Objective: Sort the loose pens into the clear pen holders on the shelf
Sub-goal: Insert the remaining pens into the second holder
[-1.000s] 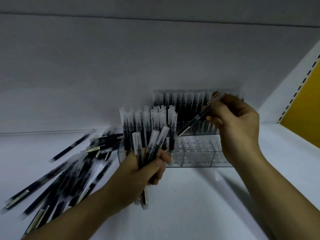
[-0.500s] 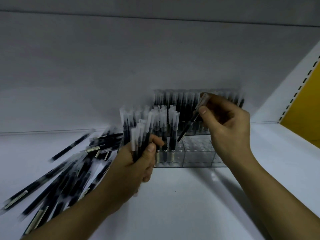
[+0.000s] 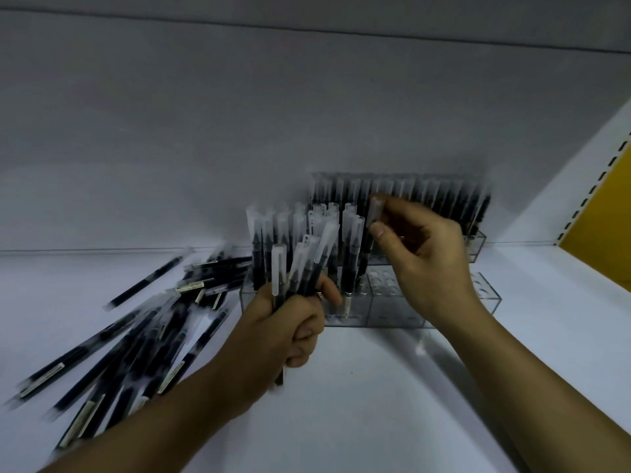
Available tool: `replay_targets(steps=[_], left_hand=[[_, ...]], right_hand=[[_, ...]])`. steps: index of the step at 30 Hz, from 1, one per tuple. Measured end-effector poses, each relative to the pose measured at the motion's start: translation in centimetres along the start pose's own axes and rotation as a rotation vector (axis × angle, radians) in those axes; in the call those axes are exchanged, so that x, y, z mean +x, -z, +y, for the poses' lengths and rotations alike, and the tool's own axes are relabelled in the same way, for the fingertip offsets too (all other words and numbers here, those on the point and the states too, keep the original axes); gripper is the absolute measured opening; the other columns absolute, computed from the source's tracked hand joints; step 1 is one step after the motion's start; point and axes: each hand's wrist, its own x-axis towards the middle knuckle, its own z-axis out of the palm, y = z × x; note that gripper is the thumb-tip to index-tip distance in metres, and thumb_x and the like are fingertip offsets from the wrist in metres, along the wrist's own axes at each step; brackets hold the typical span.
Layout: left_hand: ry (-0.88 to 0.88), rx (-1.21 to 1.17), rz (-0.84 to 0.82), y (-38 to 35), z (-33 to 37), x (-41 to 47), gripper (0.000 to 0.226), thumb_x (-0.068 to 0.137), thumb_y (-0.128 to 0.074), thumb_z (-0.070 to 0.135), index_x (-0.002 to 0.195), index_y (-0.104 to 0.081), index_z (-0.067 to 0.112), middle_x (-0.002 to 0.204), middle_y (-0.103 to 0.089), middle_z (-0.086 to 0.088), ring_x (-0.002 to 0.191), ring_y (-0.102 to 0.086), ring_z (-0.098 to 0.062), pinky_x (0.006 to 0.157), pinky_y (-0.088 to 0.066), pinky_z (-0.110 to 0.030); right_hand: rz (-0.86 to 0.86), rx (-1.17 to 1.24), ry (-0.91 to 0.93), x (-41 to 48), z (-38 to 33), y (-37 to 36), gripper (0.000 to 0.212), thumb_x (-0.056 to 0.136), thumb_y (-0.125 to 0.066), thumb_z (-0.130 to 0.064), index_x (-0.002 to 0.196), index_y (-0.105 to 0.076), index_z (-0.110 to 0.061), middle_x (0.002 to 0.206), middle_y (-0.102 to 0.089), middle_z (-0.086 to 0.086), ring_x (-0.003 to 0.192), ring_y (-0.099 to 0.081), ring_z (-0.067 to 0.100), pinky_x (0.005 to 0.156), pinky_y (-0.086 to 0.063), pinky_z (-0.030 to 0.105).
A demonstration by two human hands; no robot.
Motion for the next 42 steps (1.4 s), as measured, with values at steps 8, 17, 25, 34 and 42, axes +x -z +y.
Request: replay_targets(steps=[8, 17, 25, 34, 42], left_hand=[[-0.110, 0.171, 0.058, 0.0, -0.7, 0.1, 0.024, 0.092, -0.046, 0.025, 0.100, -0.069, 0.025, 0.067, -0.056, -0.007, 0.061, -0.052, -0.020, 0.059, -0.046, -0.028], [-0.085, 0.345, 0.003, 0.0, -0.2, -0.2, 0.031, 0.097, -0.047, 0.028, 0.071, -0.064, 0.025, 0.064, -0.054, -0.002, 0.055, -0.044, -0.015, 0.055, -0.037, -0.032], [-0.064, 0.258, 0.004, 0.4, -0.5, 0.0, 0.028, 0.092, -0.046, 0.031, 0.099, -0.072, 0.024, 0.078, -0.066, -0.003, 0.068, -0.059, -0.018, 0.063, -0.047, -0.032], [-0.152, 0.287, 0.077, 0.4, -0.7, 0.5, 0.024, 0.095, -0.045, 0.032, 0.099, -0.069, 0.031, 0.057, -0.044, 0.007, 0.050, -0.041, -0.010, 0.051, -0.040, -0.025], [-0.113, 0.319, 0.085, 0.7, -1.1, 0.2, 0.026, 0.083, -0.048, 0.015, 0.105, -0.063, 0.017, 0.058, -0.047, 0.013, 0.049, -0.042, -0.004, 0.046, -0.036, -0.017]], right_hand=[[0.055, -0.001, 0.025, -0.8, 0.2, 0.0, 0.035, 0.095, -0.070, -0.016, 0.129, -0.066, -0.019, 0.099, -0.069, -0.009, 0.088, -0.066, 0.009, 0.073, -0.058, 0.027], [-0.244, 0.403, 0.068, -2.1, -1.9, 0.0, 0.026, 0.086, -0.077, -0.037, 0.104, -0.076, -0.018, 0.087, -0.071, 0.018, 0.067, -0.063, 0.049, 0.060, -0.057, 0.058], [-0.183, 0.580, -0.075, -1.2, -2.9, 1.0, 0.020, 0.087, -0.069, -0.020, 0.097, -0.067, -0.004, 0.089, -0.071, 0.018, 0.054, -0.060, 0.019, 0.045, -0.047, 0.025], [0.090, 0.756, -0.274, 0.6, -2.0, 2.8, 0.024, 0.092, -0.059, -0.021, 0.114, -0.068, -0.014, 0.082, -0.068, 0.005, 0.056, -0.050, 0.012, 0.050, -0.043, 0.022], [0.133, 0.614, -0.222, 0.3, -1.9, 2.3, 0.025, 0.101, -0.056, -0.003, 0.116, -0.070, -0.016, 0.085, -0.068, 0.003, 0.064, -0.059, 0.017, 0.059, -0.053, 0.027]])
